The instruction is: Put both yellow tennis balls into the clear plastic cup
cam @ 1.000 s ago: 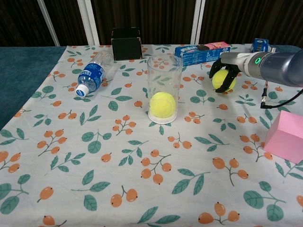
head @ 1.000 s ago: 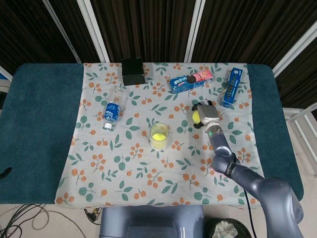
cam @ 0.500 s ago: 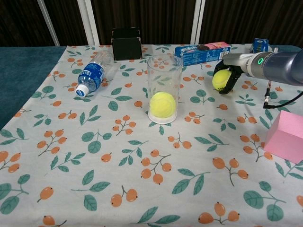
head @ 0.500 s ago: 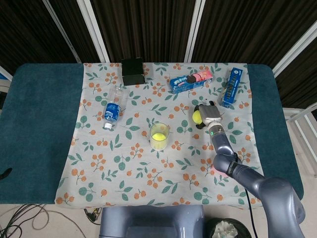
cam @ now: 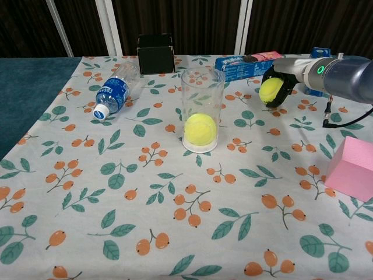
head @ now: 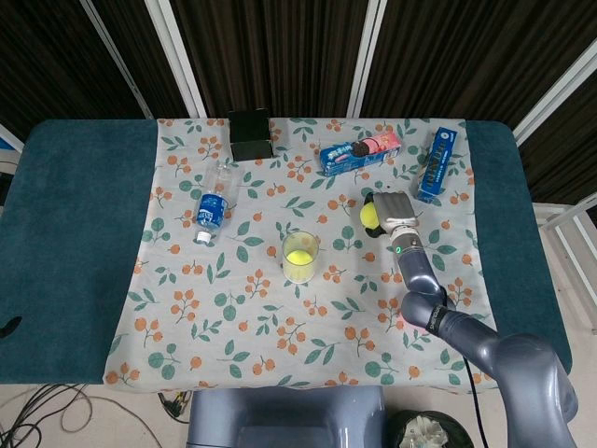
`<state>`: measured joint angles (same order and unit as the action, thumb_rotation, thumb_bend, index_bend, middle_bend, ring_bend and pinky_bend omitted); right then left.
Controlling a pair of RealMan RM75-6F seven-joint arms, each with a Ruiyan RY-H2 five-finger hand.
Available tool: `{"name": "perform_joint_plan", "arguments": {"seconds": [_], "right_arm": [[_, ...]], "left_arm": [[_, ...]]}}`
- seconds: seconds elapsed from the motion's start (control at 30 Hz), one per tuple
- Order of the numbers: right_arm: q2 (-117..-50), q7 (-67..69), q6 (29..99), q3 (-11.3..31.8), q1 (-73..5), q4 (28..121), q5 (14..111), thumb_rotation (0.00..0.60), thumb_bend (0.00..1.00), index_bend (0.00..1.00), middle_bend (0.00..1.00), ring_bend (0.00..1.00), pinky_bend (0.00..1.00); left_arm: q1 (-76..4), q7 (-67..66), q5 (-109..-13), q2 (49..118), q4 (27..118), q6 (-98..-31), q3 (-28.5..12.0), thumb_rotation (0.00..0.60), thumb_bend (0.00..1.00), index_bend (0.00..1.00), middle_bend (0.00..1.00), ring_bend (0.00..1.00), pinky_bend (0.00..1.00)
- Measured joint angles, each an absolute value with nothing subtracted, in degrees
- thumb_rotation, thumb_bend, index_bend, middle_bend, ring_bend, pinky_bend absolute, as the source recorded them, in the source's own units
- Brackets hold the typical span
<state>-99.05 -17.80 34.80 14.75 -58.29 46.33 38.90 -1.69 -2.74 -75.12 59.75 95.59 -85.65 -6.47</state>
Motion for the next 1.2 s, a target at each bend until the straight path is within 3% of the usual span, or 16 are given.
{"name": "perform_joint_plan", "arguments": {"seconds": [0.27, 0.6, 0.93, 1.2], "right_arm": [[-94.5, -16.0, 38.2, 16.1, -57.3, 54.4, 42.6, 0.6, 0.64, 0.65, 0.55, 0.68, 0.57], [-85.8, -15.3, 41.5, 18.4, -56.3, 69.6, 45.2, 0.6, 0.64, 0.65, 0.55, 0.68, 0.68], [-77.1, -18.6, 43.9, 21.3, -57.7, 86.9, 41.5, 0.6, 0.64, 0.69, 0.55, 0.68, 0.76], [-76.1, -19.3, 46.8, 22.9, -59.8, 92.5, 39.0, 0.6, 0.64, 0.69, 0.55, 0.68, 0.81]], "left_arm": [[-1.7, -2.9, -75.4, 59.7, 95.9, -85.6, -6.3, 0.6, 0.09, 0.14, 0.0, 0.0, 0.09], [-1.7, -3.0, -75.6, 59.7, 96.0, -85.6, -6.2, 0.6, 0.09, 0.14, 0.0, 0.0, 0.09], [-1.8, -3.1, -75.3, 59.8, 96.0, -85.2, -6.1, 0.6, 0.09, 0.14, 0.0, 0.0, 0.09], [-1.7, -2.5, -75.3, 59.5, 96.0, -85.6, -6.2, 0.6, 0.09, 0.14, 0.0, 0.0, 0.09]]}}
